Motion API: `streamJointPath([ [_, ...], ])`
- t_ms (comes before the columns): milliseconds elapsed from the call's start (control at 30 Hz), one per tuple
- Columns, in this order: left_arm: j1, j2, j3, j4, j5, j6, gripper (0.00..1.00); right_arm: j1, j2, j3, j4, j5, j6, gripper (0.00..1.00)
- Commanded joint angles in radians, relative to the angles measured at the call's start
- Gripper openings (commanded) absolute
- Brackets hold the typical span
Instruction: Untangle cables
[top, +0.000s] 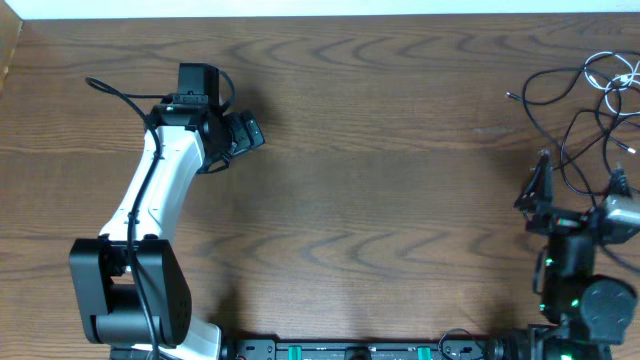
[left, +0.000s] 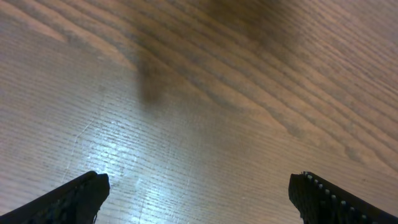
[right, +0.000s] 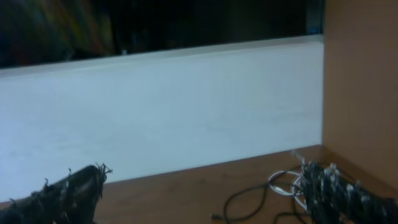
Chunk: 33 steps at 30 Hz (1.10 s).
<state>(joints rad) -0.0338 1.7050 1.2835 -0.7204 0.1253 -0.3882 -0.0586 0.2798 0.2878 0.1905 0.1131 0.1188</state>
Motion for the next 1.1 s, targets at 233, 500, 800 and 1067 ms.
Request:
streamJointPath([
  [233, 0.005, -0.026, -0.004, 0.000, -0.006, 0.002, 0.98, 0.087, -0.200, -0.265, 0.102, -0.012, 0.023, 0.99],
  [500, 0.005, -0.026, -0.004, -0.001, -0.006, 0.002, 0.98, 0.101, -0.275, -0.282, -0.142, -0.015, 0.023, 0.99],
  [800, 0.005, -0.026, -0.004, -0.001, -0.006, 0.002, 0.98, 0.102, -0.275, -0.282, -0.255, -0.015, 0.022, 0.99],
  [1067, 0.005, -0.026, -0.004, 0.000, -0.006, 0.002, 0.98, 0.102, -0.275, -0.282, -0.255, -0.014, 0.022, 0.99],
])
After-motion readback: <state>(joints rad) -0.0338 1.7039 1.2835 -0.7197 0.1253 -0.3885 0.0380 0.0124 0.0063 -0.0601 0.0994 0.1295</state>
